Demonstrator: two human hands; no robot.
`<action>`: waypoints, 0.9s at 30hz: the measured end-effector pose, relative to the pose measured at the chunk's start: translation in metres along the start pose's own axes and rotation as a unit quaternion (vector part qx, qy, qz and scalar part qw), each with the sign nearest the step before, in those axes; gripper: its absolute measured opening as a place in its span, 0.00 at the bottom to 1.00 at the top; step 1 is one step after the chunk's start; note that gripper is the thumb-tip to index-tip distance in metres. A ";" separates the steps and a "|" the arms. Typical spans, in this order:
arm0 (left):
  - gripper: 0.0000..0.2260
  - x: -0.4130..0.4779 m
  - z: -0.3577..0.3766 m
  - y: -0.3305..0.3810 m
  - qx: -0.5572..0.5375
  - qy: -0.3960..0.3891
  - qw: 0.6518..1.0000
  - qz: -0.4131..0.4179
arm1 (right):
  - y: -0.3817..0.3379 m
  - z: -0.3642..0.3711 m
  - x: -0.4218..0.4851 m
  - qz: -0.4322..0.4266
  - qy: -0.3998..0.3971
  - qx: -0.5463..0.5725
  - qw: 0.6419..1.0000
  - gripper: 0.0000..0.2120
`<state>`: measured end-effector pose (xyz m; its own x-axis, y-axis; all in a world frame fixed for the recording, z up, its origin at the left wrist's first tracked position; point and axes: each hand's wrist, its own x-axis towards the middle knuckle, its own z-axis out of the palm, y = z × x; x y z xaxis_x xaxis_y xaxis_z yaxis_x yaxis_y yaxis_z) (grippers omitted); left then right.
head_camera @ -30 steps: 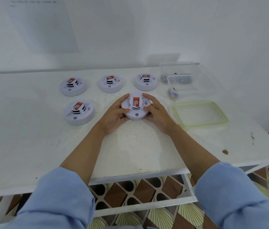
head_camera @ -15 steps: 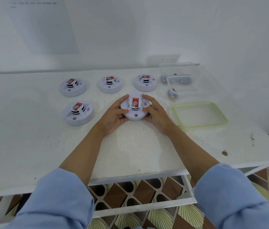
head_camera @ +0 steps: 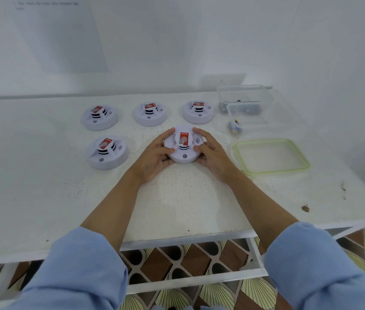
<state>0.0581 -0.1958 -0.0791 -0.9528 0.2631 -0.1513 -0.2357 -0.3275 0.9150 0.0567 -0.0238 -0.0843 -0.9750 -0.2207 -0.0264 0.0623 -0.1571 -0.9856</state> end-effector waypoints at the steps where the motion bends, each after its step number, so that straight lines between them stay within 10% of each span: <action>1: 0.22 0.000 0.000 0.000 -0.001 0.001 1.000 -0.001 | 0.000 0.000 0.000 0.000 0.000 0.000 1.000 0.19; 27: 0.22 0.000 0.000 0.000 -0.007 0.002 1.000 -0.001 | 0.002 0.001 0.001 -0.002 0.009 -0.005 1.000 0.19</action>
<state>0.0577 -0.1959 -0.0793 -0.9531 0.2606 -0.1541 -0.2399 -0.3398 0.9094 0.0559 -0.0250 -0.0859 -0.9790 -0.2023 -0.0250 0.0560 -0.1491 -0.9872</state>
